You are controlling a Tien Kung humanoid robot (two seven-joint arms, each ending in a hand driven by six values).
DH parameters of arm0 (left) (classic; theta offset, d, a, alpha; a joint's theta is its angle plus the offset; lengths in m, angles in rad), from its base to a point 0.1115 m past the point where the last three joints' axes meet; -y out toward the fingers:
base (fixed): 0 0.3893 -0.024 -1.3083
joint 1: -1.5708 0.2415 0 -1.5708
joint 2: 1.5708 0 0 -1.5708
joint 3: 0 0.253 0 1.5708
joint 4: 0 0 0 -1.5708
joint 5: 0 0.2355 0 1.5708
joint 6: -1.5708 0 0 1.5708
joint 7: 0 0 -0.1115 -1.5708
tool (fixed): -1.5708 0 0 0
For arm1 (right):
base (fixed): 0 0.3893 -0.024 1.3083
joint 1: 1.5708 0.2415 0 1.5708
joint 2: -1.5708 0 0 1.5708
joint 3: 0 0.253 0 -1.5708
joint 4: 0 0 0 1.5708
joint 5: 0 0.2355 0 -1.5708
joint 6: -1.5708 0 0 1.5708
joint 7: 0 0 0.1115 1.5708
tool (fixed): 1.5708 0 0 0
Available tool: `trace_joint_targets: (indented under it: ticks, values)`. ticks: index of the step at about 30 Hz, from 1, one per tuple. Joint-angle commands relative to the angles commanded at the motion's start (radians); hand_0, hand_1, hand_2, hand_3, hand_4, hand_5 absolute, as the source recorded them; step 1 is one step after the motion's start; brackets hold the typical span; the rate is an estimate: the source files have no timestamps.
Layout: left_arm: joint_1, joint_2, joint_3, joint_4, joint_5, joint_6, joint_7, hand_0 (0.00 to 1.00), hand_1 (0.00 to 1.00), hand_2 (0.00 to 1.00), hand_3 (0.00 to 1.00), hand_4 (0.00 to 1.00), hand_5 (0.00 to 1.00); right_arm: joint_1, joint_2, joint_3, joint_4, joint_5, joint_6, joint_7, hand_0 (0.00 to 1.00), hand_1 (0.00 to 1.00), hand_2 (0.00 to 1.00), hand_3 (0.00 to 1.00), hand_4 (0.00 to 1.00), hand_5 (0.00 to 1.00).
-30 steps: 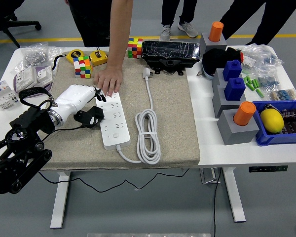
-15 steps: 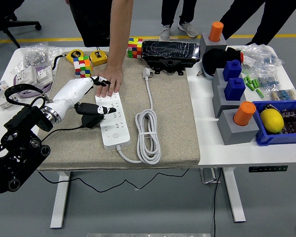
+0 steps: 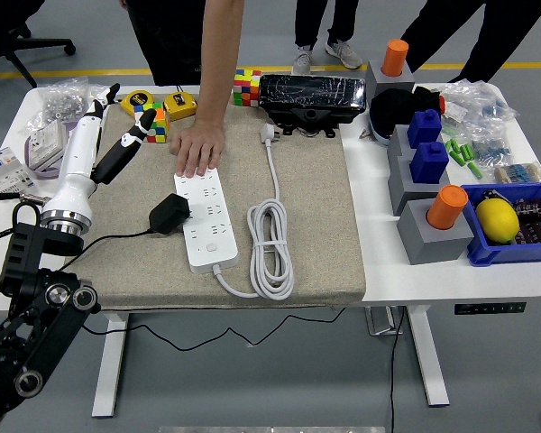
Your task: Pick up the plug,place it near the board,insert it into the board,press the button
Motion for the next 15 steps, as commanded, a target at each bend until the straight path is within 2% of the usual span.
trace_joint_targets:
  ticks: [4,7,8,11,15]
  values:
    - [0.023,0.018,0.025,-0.024,0.088,-0.067,0.169,0.998,0.998,0.976,0.966,0.998,0.998,0.004,-0.001,0.000,0.000,-0.001,-0.002,0.003,0.795,0.696,0.712,0.760,0.998,0.998]
    - [0.037,0.032,0.055,-0.028,0.132,-0.147,0.288,0.998,0.993,0.971,0.943,0.998,0.998,0.004,-0.002,-0.001,0.000,0.001,-0.003,0.004,0.792,0.695,0.712,0.760,0.998,0.998]
    - [0.038,0.036,0.064,-0.029,0.138,-0.164,0.312,0.998,0.993,0.971,0.943,0.998,0.998,0.003,-0.002,0.000,0.000,0.001,-0.002,0.003,0.792,0.695,0.712,0.760,0.998,0.998]
    - [0.041,0.045,0.095,-0.037,0.148,-0.207,0.312,0.998,0.993,0.971,0.943,0.998,0.998,-0.001,-0.003,0.002,0.000,-0.002,0.000,-0.001,0.792,0.695,0.712,0.760,0.998,0.998]
    - [0.047,0.053,0.130,-0.058,0.156,-0.226,0.312,0.998,0.989,0.968,0.938,0.998,0.998,-0.002,-0.003,-0.001,0.000,0.003,0.002,-0.001,0.793,0.695,0.712,0.760,0.998,0.998]
